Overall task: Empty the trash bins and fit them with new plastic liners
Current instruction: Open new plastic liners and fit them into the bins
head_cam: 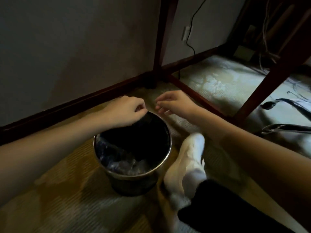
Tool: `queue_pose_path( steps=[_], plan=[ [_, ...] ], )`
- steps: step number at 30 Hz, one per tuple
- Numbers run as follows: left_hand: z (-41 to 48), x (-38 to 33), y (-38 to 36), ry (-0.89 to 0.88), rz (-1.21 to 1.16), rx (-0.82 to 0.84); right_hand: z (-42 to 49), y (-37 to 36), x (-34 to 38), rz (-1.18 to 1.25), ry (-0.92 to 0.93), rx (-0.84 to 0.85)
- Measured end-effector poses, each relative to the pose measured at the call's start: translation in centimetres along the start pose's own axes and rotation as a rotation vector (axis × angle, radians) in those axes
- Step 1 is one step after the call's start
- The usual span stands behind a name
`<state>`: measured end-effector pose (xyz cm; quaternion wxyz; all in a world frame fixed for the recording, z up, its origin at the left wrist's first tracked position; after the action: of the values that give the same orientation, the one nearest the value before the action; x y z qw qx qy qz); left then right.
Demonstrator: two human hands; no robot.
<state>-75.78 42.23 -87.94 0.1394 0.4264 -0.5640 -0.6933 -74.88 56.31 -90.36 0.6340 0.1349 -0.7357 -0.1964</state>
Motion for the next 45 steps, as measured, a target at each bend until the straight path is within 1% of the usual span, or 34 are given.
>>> queue_pose_path(
  steps=[3,6,9,11,14,17,19,22,24,26,29,32,34,36,39,41,45],
  plan=[
    [1.9,0.1,1.7,0.063,-0.101,0.006,1.5,1.0,1.5,0.041,-0.050,0.048],
    [2.5,-0.2,5.2,0.173,-0.170,0.015,2.0,2.1,5.4,0.060,-0.066,0.081],
    [2.3,-1.7,10.8,0.245,-0.173,-0.060,1.7,3.4,10.7,0.101,-0.041,0.084],
    [1.2,-3.3,14.9,0.281,-0.243,-0.126,0.6,3.9,14.9,0.096,-0.024,0.113],
    [-1.6,-6.3,21.4,0.355,-0.361,-0.182,-2.4,5.3,22.5,0.076,-0.018,0.164],
    [-5.4,-10.2,28.5,0.496,-0.656,-0.205,-6.5,7.8,31.6,0.135,-0.051,0.180],
    [-8.7,-13.1,35.2,0.581,-0.793,-0.259,-9.7,9.7,39.0,0.166,-0.048,0.179],
    [-14.0,-18.1,46.5,0.641,-0.922,-0.354,-14.9,12.6,51.1,0.257,-0.029,0.174],
    [-18.8,-21.4,53.6,0.681,-0.986,-0.449,-18.6,13.7,59.1,0.341,-0.011,0.161],
    [-24.7,-23.6,59.5,0.717,-1.026,-0.573,-22.7,13.0,66.3,0.409,0.009,0.183],
    [-34.8,-25.1,67.4,0.735,-1.057,-0.795,-29.1,10.3,76.2,0.474,0.133,0.281],
    [-46.3,-26.9,72.1,0.733,-1.051,-1.024,-37.1,7.2,83.4,0.552,0.257,0.336],
    [-53.8,-28.0,73.0,0.717,-1.101,-1.135,-42.7,3.7,86.5,0.606,0.289,0.387],
    [-61.0,-28.8,73.3,0.744,-1.129,-1.198,-48.1,-0.8,88.2,0.621,0.248,0.448],
    [-72.1,-29.6,73.7,0.811,-1.149,-1.337,-55.8,-8.2,90.0,0.574,0.179,0.570],
    [-79.4,-29.9,74.1,0.841,-1.135,-1.434,-60.4,-12.6,91.5,0.550,0.180,0.652],
    [-91.9,-30.9,72.7,0.951,-1.132,-1.604,-68.3,-19.8,93.1,0.477,0.172,0.787]
  ],
)
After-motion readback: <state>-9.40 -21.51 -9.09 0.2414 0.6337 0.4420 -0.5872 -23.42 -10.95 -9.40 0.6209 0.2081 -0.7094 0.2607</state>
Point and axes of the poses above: each hand's wrist, its own z-axis towards the middle knuckle, its own y-axis out of the back of the hand, x = y × z, the point moved 10 cm from there along z, towards the middle knuckle, and after that the axes turned 3 degrees about -x, right-handed, at the moved point
